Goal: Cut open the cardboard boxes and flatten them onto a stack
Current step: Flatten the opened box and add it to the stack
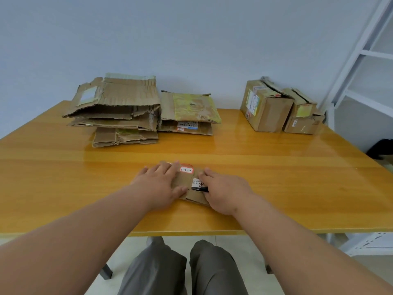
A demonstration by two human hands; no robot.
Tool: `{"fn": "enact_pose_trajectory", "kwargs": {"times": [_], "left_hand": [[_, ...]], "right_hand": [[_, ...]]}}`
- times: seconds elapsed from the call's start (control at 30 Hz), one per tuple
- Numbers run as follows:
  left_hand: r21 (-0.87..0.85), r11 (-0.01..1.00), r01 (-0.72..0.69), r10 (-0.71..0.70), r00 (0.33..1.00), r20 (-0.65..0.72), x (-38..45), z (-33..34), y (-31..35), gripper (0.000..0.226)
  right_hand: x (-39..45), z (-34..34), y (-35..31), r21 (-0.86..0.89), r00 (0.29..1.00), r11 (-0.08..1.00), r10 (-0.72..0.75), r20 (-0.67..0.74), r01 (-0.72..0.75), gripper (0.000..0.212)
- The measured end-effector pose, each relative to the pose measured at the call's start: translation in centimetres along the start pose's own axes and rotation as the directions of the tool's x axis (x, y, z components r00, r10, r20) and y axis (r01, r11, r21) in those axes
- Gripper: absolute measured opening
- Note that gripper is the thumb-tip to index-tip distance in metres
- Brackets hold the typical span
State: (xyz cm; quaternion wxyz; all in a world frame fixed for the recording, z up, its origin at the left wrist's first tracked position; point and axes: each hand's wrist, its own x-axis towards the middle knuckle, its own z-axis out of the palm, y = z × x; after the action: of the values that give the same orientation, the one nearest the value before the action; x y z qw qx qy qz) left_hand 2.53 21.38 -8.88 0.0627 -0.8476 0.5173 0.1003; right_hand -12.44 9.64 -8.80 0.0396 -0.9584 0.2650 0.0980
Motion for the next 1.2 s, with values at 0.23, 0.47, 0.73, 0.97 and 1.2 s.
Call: {"fn": "enact_pose_trajectory", "kwargs": {"times": [0.23, 0.47, 0.73, 0.97, 1.2], "left_hand": [[0.043, 0.999, 0.023, -0.027, 0.993, 0.113, 1.4, -0.6, -0.5, 0.086], [0.031, 0.997, -0.065, 0.061, 0.991, 0.118, 1.7, 0.3, -0.1, 0.118], [0.004, 0.988, -0.153, 0.153, 0.986, 0.064, 2.2, 0.4, -2.8, 0.13], [0.099, 0.994, -0.05, 0.042, 0.996, 0.083, 2.1, 0.3, -3.0, 0.133], [0.159, 0.982, -0.103, 0.119, 0.988, -0.094, -0.3, 0.1, -1.9, 0.086]], "right_hand": [[-0.7, -0.5, -0.1, 0.047, 0.998, 0.997, -0.065, -0.003, 0.065, 0.045], [-0.2, -0.3, -0.1, 0.25, 0.962, 0.962, -0.038, -0.271, 0.108, 0.027], [1.6, 0.8, 0.1, 0.057, 0.972, 0.972, -0.226, -0.06, 0.229, 0.063], [1.7, 1.2, -0.6, 0.04, 0.974, 0.978, -0.2, -0.107, 0.205, 0.062], [1.0, 1.0, -1.9, 0.082, 0.987, 0.989, -0.112, -0.115, 0.122, 0.059]]}}
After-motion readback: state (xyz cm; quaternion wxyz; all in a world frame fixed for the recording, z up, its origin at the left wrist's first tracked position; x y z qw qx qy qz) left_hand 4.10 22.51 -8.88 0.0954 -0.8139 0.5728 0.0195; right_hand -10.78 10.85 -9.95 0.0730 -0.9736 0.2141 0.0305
